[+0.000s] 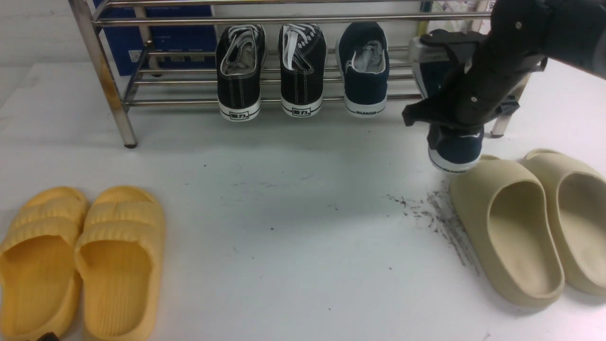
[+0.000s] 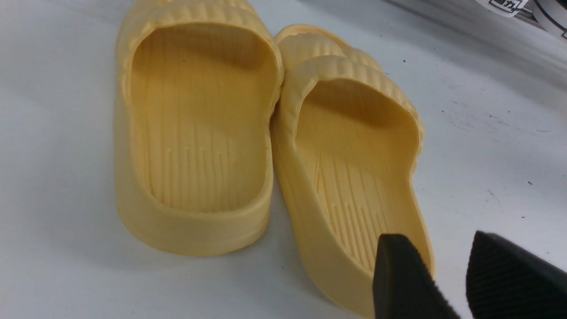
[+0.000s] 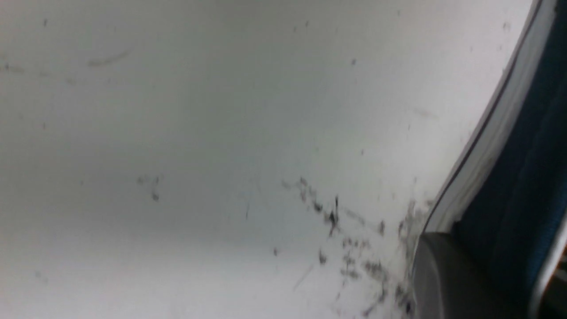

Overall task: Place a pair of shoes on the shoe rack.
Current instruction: Use the right arm to put a shoe into the shoe rack

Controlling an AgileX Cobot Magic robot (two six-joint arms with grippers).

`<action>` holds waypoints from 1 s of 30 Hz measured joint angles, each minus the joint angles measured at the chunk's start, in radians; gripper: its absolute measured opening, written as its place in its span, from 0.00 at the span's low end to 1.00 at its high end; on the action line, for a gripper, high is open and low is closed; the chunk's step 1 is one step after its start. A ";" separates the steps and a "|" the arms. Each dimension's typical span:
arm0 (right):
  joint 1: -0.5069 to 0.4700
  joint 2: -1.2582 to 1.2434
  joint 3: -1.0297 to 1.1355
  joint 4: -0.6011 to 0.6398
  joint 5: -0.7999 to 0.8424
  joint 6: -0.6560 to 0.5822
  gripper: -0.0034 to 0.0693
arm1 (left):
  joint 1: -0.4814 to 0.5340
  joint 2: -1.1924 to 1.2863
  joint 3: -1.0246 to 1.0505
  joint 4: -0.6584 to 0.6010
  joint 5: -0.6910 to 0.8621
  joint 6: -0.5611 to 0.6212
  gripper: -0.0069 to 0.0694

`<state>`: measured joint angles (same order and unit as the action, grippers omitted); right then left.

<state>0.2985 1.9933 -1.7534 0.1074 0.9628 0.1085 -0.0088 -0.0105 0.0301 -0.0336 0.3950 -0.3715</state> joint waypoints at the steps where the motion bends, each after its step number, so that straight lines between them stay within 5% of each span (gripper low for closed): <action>1: -0.012 0.053 -0.061 0.012 0.009 -0.010 0.10 | 0.000 0.000 0.000 0.000 0.000 0.000 0.40; 15: -0.043 0.365 -0.552 0.066 0.118 -0.050 0.10 | 0.000 0.000 0.000 0.000 0.000 -0.001 0.40; 30: -0.043 0.377 -0.598 0.026 0.169 -0.084 0.10 | 0.000 0.000 0.000 0.000 0.000 -0.001 0.40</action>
<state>0.2560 2.3705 -2.3513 0.1331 1.1314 0.0248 -0.0088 -0.0105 0.0301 -0.0336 0.3950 -0.3725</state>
